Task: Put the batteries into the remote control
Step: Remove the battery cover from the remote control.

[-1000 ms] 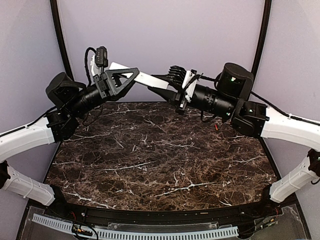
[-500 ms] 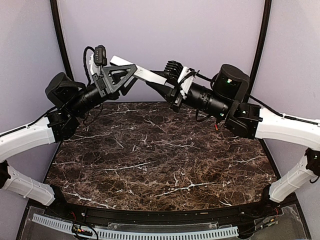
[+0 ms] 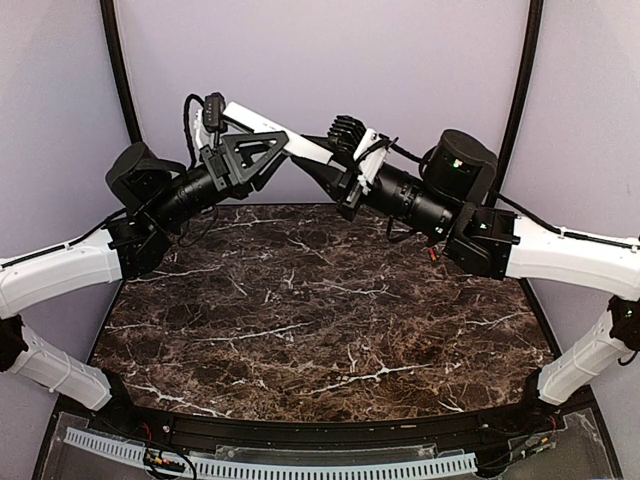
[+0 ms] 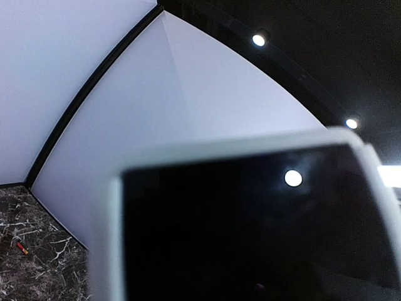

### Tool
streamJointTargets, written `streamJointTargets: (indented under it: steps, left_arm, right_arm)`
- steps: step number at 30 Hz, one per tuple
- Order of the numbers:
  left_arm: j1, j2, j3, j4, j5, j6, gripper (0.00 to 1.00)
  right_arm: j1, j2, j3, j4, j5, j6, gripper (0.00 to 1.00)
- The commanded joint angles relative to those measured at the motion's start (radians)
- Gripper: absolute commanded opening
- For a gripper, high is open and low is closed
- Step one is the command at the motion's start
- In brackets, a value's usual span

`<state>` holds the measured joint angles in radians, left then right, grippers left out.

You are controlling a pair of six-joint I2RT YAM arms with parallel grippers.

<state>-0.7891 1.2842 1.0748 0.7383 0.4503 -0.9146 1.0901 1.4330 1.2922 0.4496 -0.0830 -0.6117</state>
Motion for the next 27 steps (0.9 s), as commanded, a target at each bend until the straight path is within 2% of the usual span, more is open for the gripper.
streamJointTargets:
  steps: [1,5,8,9,10,12,13,15,17,23,27]
  left_arm:
    - [-0.001,-0.005,0.036,0.020,0.001,0.000,0.43]
    - [-0.001,0.000,0.043,0.014,0.001,-0.003,0.30]
    - [-0.001,0.003,0.047,0.004,-0.001,-0.007,0.03]
    - [-0.001,0.003,0.047,-0.001,-0.001,-0.007,0.01]
    - [-0.001,0.001,0.046,-0.001,-0.002,-0.009,0.00]
    - [-0.001,-0.006,0.040,0.006,-0.003,-0.014,0.00]
    - [-0.001,-0.008,0.037,0.011,-0.003,-0.015,0.00]
    - [-0.001,-0.014,0.037,0.014,0.005,-0.015,0.00]
    - [-0.001,-0.018,0.036,0.016,0.009,-0.017,0.00]
    - [-0.001,-0.024,0.029,0.045,0.013,-0.028,0.00]
    - [-0.001,-0.030,0.026,0.054,0.016,-0.029,0.00]
  right_arm:
    - [0.014,-0.004,0.015,0.040,0.004,-0.003,0.00]
    - [0.016,-0.005,0.013,0.023,-0.015,-0.009,0.00]
    - [0.017,-0.011,0.004,0.023,-0.021,-0.015,0.00]
    - [0.017,-0.015,-0.001,0.023,-0.025,-0.020,0.00]
    - [0.017,-0.020,-0.008,0.023,-0.030,-0.026,0.09]
    - [0.017,-0.034,-0.026,0.022,-0.048,-0.046,0.37]
    - [0.017,-0.045,-0.034,0.020,-0.058,-0.058,0.45]
    - [0.017,-0.059,-0.047,0.015,-0.080,-0.077,0.51]
    - [0.017,-0.066,-0.047,0.000,-0.092,-0.087,0.49]
    - [0.017,-0.071,-0.041,-0.073,-0.090,-0.094,0.29]
    - [0.017,-0.089,-0.055,-0.099,-0.067,-0.090,0.23]
